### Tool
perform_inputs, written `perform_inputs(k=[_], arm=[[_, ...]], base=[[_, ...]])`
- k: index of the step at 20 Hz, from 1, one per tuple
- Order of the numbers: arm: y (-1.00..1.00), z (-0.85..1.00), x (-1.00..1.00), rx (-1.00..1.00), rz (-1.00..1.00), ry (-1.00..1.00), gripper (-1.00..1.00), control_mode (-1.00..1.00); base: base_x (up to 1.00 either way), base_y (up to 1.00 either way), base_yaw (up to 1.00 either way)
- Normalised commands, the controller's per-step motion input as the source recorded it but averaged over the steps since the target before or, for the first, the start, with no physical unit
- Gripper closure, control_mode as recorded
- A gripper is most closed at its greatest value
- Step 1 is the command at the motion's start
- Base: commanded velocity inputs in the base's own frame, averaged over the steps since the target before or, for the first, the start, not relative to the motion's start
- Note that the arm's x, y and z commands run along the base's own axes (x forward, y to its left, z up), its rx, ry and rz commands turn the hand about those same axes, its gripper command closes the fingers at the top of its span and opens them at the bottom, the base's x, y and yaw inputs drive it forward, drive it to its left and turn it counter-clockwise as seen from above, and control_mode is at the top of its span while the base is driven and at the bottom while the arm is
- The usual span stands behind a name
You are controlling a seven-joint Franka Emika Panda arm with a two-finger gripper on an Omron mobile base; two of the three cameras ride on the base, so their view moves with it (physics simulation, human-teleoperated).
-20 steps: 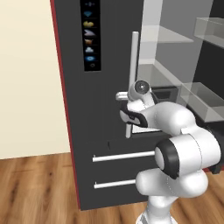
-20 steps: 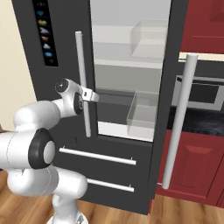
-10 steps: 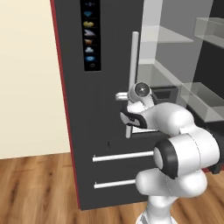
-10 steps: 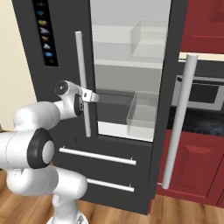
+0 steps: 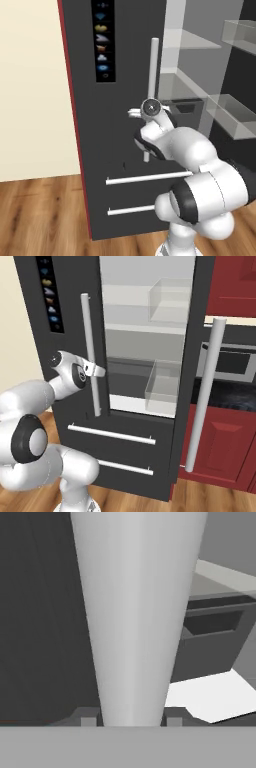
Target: Place one of the steaks on the plate and the other in the bowl. Then place the bowl in the fridge.
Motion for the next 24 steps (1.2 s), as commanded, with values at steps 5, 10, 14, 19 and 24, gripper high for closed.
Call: perform_inputs(k=[5, 10, 14, 19, 24], arm=[[0.33, 0.14, -0.19, 0.00, -0.18, 0.03, 1.00, -1.00], [0.28, 0.16, -0.33, 0.00, -0.07, 0.01, 1.00, -1.00], [0.29, 0.04, -0.44, 0.00, 0.00, 0.00, 1.00, -1.00], [0.56, 0.10, -0.23, 0.00, -0.03, 0.04, 1.00, -1.00], [0.75, 0.13, -0.08, 0.00, -0.06, 0.19, 1.00, -1.00]], base=[[0.00, 0.00, 0.00], [0.00, 0.00, 0.00], [0.00, 0.00, 0.00], [0.00, 0.00, 0.00], [0.00, 0.00, 0.00]])
